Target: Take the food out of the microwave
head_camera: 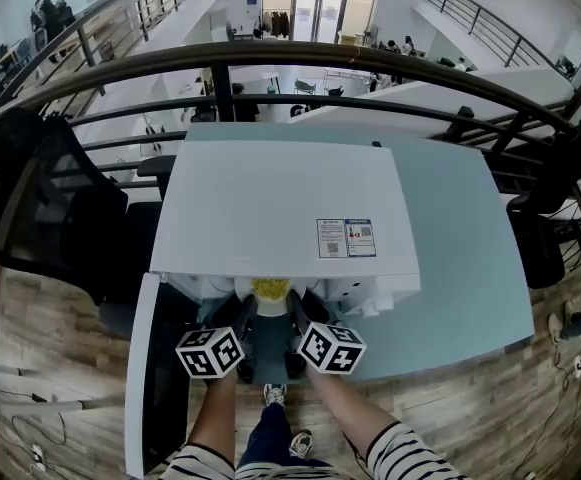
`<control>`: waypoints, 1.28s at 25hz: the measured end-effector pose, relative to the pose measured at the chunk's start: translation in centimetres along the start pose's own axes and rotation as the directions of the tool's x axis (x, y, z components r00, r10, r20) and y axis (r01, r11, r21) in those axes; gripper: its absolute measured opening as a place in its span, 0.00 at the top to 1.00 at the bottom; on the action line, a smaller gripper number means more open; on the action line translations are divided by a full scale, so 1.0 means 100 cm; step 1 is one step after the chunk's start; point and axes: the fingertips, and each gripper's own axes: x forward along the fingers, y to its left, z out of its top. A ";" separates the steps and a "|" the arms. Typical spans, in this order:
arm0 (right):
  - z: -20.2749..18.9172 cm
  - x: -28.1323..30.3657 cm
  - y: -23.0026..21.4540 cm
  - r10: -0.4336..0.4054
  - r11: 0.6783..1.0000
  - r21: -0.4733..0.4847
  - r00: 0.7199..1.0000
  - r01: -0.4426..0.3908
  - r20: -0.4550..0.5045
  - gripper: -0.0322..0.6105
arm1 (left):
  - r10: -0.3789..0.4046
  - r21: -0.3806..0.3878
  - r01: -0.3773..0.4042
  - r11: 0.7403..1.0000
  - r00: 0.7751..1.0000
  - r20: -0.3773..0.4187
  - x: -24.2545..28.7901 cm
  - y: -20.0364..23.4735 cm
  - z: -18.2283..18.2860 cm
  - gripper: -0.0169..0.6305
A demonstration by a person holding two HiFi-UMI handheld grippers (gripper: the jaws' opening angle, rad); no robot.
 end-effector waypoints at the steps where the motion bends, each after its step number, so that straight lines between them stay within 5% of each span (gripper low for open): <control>1: 0.000 0.000 0.000 0.000 1.000 0.002 1.000 0.000 -0.003 0.75 | 0.000 -0.008 0.000 1.000 1.000 0.002 0.000 0.000 0.000 0.73; 13: 0.005 -0.034 0.006 0.006 1.000 0.019 1.000 -0.006 0.013 0.81 | -0.029 -0.049 0.030 0.998 0.999 0.014 -0.024 -0.019 -0.011 0.79; 32: -0.020 -0.159 0.030 0.019 1.000 0.016 0.999 -0.020 0.040 0.82 | -0.063 -0.004 0.064 0.998 0.997 0.035 -0.124 -0.087 -0.051 0.81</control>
